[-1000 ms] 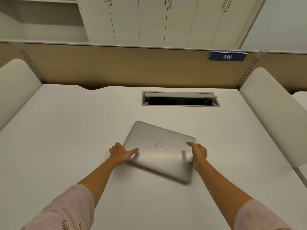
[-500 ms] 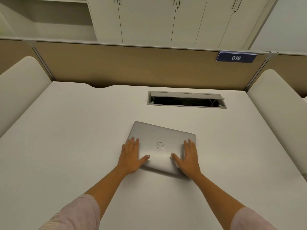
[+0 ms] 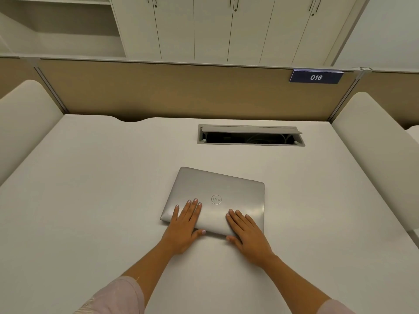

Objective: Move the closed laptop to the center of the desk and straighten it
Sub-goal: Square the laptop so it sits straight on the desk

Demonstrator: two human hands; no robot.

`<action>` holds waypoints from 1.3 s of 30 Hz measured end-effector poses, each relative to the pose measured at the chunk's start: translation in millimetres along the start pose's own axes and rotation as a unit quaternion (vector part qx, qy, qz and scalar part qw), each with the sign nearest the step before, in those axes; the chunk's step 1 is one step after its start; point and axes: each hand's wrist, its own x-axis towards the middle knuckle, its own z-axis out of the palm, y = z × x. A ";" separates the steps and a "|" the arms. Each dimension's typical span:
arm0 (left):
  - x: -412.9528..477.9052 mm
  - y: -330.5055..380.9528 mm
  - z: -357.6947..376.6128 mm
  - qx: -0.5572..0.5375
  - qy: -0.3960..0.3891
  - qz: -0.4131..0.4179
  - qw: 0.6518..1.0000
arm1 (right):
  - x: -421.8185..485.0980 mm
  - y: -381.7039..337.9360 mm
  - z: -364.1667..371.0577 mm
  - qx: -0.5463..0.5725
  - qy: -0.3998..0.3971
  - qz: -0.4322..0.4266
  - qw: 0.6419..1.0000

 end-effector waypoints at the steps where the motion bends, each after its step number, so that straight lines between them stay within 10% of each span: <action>1: -0.1 1.4 -0.3 -0.001 0.001 -0.004 1.000 | 1.5 0.8 -1.0 -0.005 -0.004 -0.003 1.000; 39: 29.4 4.3 -1.0 -0.013 -0.018 -0.065 0.998 | 46.1 37.4 -24.7 0.035 -0.072 -0.043 0.996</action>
